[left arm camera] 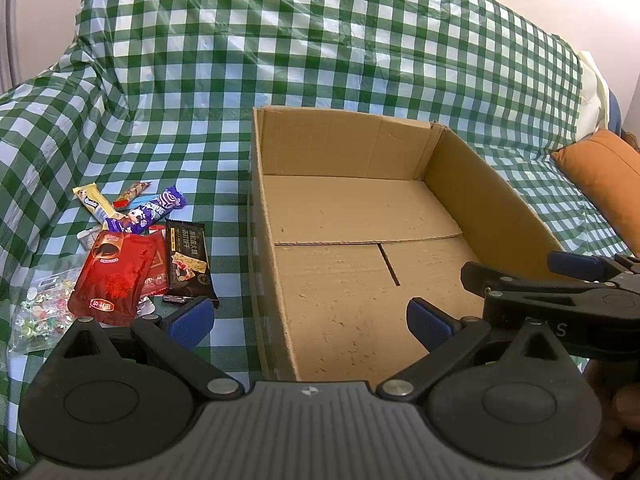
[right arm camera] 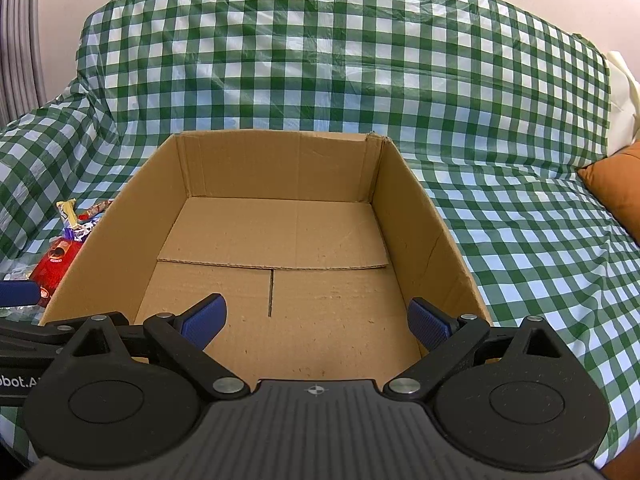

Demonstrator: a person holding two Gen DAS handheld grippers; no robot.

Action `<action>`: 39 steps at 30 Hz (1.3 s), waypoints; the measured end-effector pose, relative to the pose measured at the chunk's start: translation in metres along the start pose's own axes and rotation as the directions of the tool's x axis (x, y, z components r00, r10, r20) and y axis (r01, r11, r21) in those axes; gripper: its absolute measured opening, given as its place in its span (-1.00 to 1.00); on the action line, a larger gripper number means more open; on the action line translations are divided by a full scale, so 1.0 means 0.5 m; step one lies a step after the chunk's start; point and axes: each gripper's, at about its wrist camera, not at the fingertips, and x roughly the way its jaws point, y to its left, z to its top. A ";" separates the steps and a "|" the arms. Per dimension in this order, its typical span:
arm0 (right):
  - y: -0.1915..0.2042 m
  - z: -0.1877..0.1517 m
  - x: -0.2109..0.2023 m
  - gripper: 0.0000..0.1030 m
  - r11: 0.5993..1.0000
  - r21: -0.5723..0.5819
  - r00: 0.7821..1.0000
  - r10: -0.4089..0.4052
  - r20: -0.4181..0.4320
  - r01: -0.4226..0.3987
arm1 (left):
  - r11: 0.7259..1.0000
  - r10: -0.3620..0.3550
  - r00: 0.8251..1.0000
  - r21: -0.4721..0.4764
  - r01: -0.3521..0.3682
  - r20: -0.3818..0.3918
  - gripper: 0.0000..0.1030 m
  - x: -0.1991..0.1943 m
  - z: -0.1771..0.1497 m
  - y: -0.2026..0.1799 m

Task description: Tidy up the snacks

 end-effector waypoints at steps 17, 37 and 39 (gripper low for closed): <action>0.000 -0.002 0.005 0.87 1.000 -0.026 0.999 -0.015 0.039 0.016 | 1.000 -0.021 0.999 -0.001 0.021 0.030 0.99 -0.011 -0.001 0.000; 0.051 0.013 -0.023 -0.22 0.993 0.003 0.984 0.114 0.135 -0.115 | 0.964 -0.188 0.978 0.207 0.167 0.086 -0.64 -0.158 0.122 0.147; 0.060 0.016 -0.024 -0.22 0.992 -0.005 0.982 0.129 0.140 -0.129 | 0.963 -0.168 0.983 0.225 0.148 0.072 -0.64 -0.130 0.133 0.187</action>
